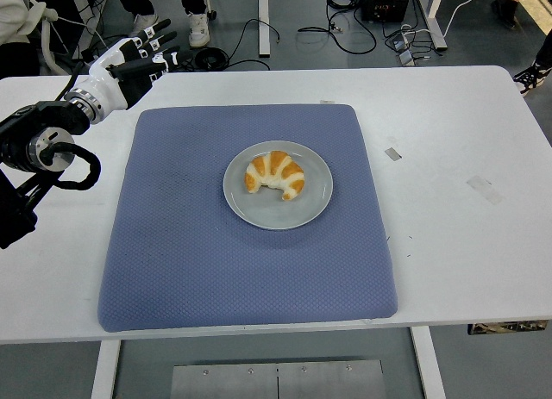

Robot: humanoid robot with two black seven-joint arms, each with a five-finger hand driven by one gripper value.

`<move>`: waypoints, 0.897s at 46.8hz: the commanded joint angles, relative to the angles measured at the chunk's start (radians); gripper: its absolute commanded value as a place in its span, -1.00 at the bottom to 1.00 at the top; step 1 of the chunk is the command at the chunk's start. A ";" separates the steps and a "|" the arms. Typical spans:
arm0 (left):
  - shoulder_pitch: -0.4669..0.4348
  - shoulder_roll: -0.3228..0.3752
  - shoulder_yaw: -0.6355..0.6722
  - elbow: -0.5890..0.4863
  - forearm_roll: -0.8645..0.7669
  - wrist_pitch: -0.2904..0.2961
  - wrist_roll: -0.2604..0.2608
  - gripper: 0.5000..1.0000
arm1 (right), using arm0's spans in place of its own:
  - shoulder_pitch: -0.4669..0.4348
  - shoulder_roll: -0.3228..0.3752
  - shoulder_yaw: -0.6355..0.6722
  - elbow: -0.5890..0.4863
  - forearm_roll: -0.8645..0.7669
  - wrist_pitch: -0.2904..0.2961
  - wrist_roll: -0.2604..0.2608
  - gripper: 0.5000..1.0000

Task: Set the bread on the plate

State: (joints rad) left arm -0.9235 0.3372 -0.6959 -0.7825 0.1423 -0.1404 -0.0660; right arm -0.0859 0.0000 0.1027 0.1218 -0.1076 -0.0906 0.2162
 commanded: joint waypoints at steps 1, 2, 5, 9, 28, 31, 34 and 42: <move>0.028 -0.004 -0.025 0.000 -0.006 0.001 0.000 0.96 | 0.000 0.000 0.002 0.001 0.000 0.000 0.000 1.00; 0.034 -0.004 -0.033 0.000 -0.010 0.004 0.000 0.96 | 0.000 0.000 0.002 0.001 0.002 0.000 0.000 1.00; 0.061 -0.004 -0.053 0.000 -0.029 0.007 0.000 0.96 | 0.000 0.000 0.002 0.001 0.002 0.000 0.000 1.00; 0.089 -0.004 -0.079 0.000 -0.038 0.008 0.000 0.96 | 0.000 0.000 0.003 0.001 0.002 0.000 0.000 1.00; 0.140 -0.038 -0.152 0.117 -0.038 0.008 -0.029 0.96 | 0.002 0.000 0.003 0.001 0.002 0.000 0.000 1.00; 0.143 -0.041 -0.152 0.117 -0.038 0.008 -0.029 0.96 | 0.002 0.000 0.003 0.001 0.002 0.000 0.000 1.00; 0.143 -0.046 -0.148 0.115 -0.036 0.008 -0.028 0.96 | 0.002 0.000 0.003 0.001 0.002 0.000 0.000 1.00; 0.141 -0.073 -0.140 0.117 -0.036 0.004 -0.021 0.96 | 0.002 0.000 0.005 0.001 0.002 0.000 0.000 1.00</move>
State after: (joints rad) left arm -0.7810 0.2703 -0.8372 -0.6667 0.1058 -0.1339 -0.0899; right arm -0.0844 0.0000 0.1068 0.1228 -0.1058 -0.0905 0.2162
